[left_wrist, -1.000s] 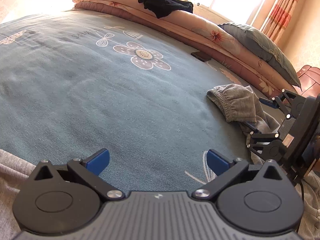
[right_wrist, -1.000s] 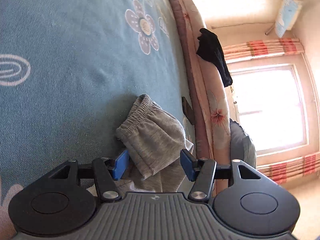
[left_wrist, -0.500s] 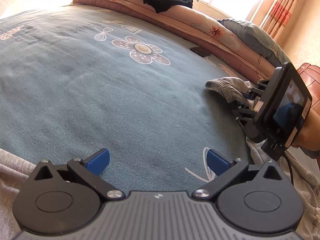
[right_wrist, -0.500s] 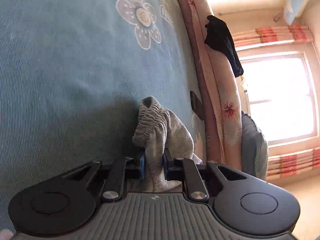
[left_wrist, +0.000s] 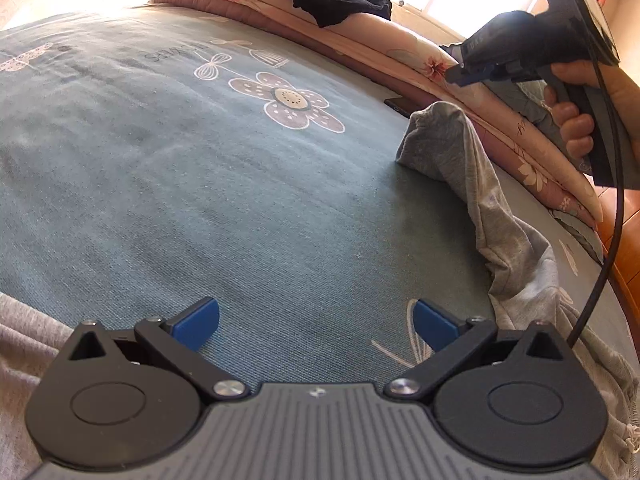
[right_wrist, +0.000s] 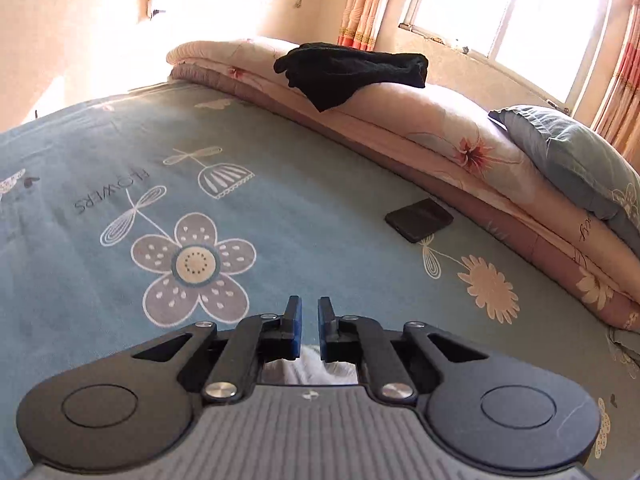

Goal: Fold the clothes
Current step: 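Lift the held cuff with the right tool and carry it over the leg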

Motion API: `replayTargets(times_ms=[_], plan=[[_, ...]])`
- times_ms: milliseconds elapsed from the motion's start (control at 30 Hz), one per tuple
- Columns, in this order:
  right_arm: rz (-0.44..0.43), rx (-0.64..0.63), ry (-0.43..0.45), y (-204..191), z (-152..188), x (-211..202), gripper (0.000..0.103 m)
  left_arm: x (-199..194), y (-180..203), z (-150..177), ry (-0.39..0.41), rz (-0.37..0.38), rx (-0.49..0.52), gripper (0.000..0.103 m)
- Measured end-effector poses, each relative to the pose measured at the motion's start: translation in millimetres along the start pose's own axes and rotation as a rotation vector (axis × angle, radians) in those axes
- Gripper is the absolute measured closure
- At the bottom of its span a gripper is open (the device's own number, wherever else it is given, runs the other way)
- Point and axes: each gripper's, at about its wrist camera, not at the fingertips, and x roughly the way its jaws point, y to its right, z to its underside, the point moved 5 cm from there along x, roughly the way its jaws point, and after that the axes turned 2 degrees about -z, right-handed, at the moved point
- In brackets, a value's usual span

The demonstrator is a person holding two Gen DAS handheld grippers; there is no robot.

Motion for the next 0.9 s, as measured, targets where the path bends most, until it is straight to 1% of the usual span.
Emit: replayTargets(times_ms=[67,167,200,267,300,367,400,433,467,500,533,567,700,767,800,833,867,900], plan=[[-0.014,0.027,0.031,-2,-19,-2,0.094,0,-2,-1,0.001,-0.001,-0.012,0.001],[-0.009,-0.007,0.046,-9,-36,-4,0.093,-1,-8,-3,0.006,0.0,-0.043,0.001],[-0.02,-0.034,0.03,-14,-36,-2,0.09,-2,-10,-4,0.008,0.001,-0.053,0.001],[-0.03,-0.125,-0.048,-24,-25,4,0.084,-2,-13,-4,0.008,0.008,-0.064,0.001],[-0.019,-0.18,-0.09,-28,-14,7,0.076,-3,-14,-5,0.008,0.011,-0.069,0.001],[-0.01,-0.289,-0.185,-35,12,13,0.066,-4,-15,-5,0.01,0.014,-0.075,0.001],[-0.014,-0.342,-0.237,-38,28,16,0.056,-4,-16,-6,0.009,0.014,-0.077,0.001],[-0.031,-0.348,-0.263,-38,37,16,0.047,-4,-16,-6,0.009,0.015,-0.079,0.001],[-0.049,-0.352,-0.287,-38,46,15,0.042,-4,-16,-6,0.009,0.016,-0.081,0.001],[-0.067,-0.355,-0.311,-38,55,14,0.029,-4,-15,-6,0.009,0.019,-0.082,0.001],[-0.081,-0.351,-0.328,-38,60,14,0.021,-4,-15,-6,0.009,0.023,-0.084,0.001],[-0.065,-0.368,-0.346,-39,66,16,0.02,-3,-15,-6,0.007,0.025,-0.087,0.001],[0.015,-0.45,-0.425,-47,92,33,0.02,-3,-14,-5,0.002,0.021,-0.081,0.001],[0.088,-0.501,-0.461,-50,106,45,0.02,-4,-12,-6,0.003,0.046,-0.079,0.001],[0.126,-0.526,-0.479,-51,112,51,0.022,-5,-11,-6,0.005,0.074,-0.08,0.001],[0.151,-0.526,-0.483,-51,114,55,0.034,-7,-9,-6,0.007,0.112,-0.083,0.001],[0.175,-0.524,-0.485,-50,116,58,0.051,-8,-7,-7,0.009,0.15,-0.085,0.001],[0.199,-0.522,-0.487,-50,118,61,0.091,-10,-5,-7,0.011,0.189,-0.088,0.001]])
